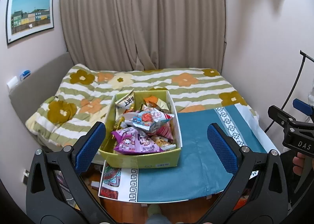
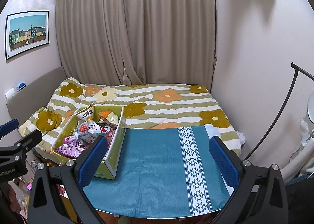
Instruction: Organize snacks
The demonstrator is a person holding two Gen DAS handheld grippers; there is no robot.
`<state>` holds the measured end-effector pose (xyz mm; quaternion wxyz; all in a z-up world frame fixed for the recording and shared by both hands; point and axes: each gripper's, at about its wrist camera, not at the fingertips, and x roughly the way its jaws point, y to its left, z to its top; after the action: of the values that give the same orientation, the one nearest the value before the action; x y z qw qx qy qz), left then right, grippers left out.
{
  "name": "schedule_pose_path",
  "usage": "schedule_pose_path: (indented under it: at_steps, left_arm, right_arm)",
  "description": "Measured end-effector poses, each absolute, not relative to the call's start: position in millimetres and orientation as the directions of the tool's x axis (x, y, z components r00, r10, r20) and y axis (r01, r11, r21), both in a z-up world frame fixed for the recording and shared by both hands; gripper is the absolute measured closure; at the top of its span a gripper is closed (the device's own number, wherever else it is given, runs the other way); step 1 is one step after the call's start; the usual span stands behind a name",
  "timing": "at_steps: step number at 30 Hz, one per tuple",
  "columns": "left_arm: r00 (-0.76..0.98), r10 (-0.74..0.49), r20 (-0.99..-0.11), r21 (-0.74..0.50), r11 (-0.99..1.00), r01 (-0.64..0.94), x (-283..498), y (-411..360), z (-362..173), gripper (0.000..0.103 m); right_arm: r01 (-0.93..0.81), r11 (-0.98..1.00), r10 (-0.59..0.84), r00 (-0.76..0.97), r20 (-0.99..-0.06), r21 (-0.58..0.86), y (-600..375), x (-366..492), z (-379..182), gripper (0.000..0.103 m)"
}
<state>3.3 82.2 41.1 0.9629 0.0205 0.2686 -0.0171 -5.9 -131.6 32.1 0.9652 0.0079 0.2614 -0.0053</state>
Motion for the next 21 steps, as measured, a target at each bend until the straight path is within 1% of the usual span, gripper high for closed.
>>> schedule_pose_path:
  at_steps: [8,14,18,21]
  left_arm:
    - [0.856,-0.027,-0.517,0.024,0.999,0.045,3,86,39,0.001]
    - [0.861,-0.014,-0.509,0.036,0.999,0.038,-1,85,41,0.001]
    - [0.868,0.014,-0.497,0.061,0.998,0.018,-6,83,42,0.001]
    - [0.872,0.008,-0.489,0.063,0.998,0.026,-10,84,42,0.001]
  right_arm:
    - [0.014,1.000,-0.006,0.863,-0.506,0.012,-133,-6,32,0.001]
    - [0.020,1.000,-0.009,0.863,-0.504,0.016,-135,-7,33,0.001]
    - [0.021,1.000,-0.009,0.865,-0.502,0.018,-136,-9,32,0.001]
    - [0.021,1.000,-0.008,0.864,-0.503,0.020,-138,-8,32,0.001]
